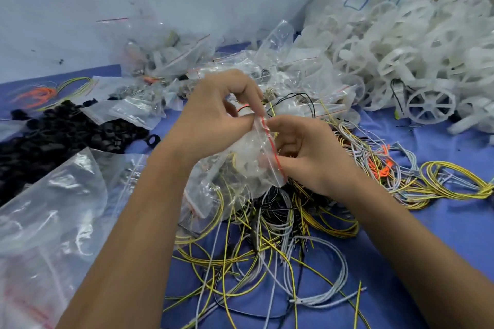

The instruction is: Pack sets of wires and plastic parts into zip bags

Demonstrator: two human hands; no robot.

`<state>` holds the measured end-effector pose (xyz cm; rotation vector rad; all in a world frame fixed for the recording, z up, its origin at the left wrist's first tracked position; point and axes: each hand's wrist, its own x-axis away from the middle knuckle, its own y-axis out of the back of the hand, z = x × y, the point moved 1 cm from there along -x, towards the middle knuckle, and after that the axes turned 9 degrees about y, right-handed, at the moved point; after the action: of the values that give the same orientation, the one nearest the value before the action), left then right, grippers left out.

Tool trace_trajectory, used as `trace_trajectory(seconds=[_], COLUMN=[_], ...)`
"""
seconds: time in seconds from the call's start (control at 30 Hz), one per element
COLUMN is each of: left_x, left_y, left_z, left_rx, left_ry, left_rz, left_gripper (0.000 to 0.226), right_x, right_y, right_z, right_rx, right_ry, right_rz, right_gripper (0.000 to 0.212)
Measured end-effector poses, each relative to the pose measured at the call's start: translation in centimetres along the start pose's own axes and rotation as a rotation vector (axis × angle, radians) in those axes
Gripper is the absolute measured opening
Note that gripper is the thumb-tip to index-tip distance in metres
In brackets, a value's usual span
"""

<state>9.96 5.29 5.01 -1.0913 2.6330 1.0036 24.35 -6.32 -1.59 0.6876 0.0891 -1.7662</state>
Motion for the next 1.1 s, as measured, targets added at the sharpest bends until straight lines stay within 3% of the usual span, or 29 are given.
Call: trace_trajectory(seconds=[0.2, 0.27, 0.37, 0.43, 0.53, 0.63, 0.7, 0.8, 0.93, 1.1], left_x=[-0.4, -0.5, -0.4, -0.5, -0.6, -0.7, -0.5, -0.1, 0.2, 0.1], left_y=[-0.8, -1.0, -1.5, -2.1, -3.3, -4.7, -5.8, -7.5, -8.8, -8.9], left_z=[-0.1, -0.2, -0.1, 0.2, 0.5, 0.1, -0.2, -0.7, -0.4, 0.4], left_rx=[-0.001, 0.015, 0.000, -0.024, -0.094, -0.193, -0.276, -0.348, -0.366, -0.328], left_ry=[0.029, 0.014, 0.023, 0.040, 0.086, 0.202, 0.216, 0.176, 0.178, 0.210], left_rz=[-0.122, -0.153, -0.190, -0.196, -0.259, -0.410, -0.420, -0.350, -0.290, -0.292], left_gripper=[0.034, 0.034, 0.029, 0.026, 0.026, 0.027, 0.028, 0.027, 0.024, 0.022], right_x=[0.4, 0.4, 0.2, 0.1, 0.3, 0.1, -0.1, -0.2, 0.4, 0.1], right_y=[-0.5, -0.5, -0.8, -1.1, -1.0, 0.8, 2.8, 6.4, 11.0, 11.7], right_z=[0.8, 0.8, 0.4, 0.2, 0.9, 0.9, 0.2, -1.5, -4.2, -5.9], right_rx=[-0.293, -0.125, 0.352, 0.408, 0.320, 0.194, 0.349, 0.666, 0.938, 1.047], right_ry=[0.062, 0.088, 0.175, 0.171, 0.167, 0.145, 0.122, 0.051, -0.270, -0.546], right_rz=[0.129, 0.173, 0.447, 0.530, 0.415, 0.001, -0.262, -0.446, -0.399, -0.040], right_gripper=[0.030, 0.020, 0.020, 0.023, 0.017, 0.011, 0.013, 0.014, 0.026, 0.043])
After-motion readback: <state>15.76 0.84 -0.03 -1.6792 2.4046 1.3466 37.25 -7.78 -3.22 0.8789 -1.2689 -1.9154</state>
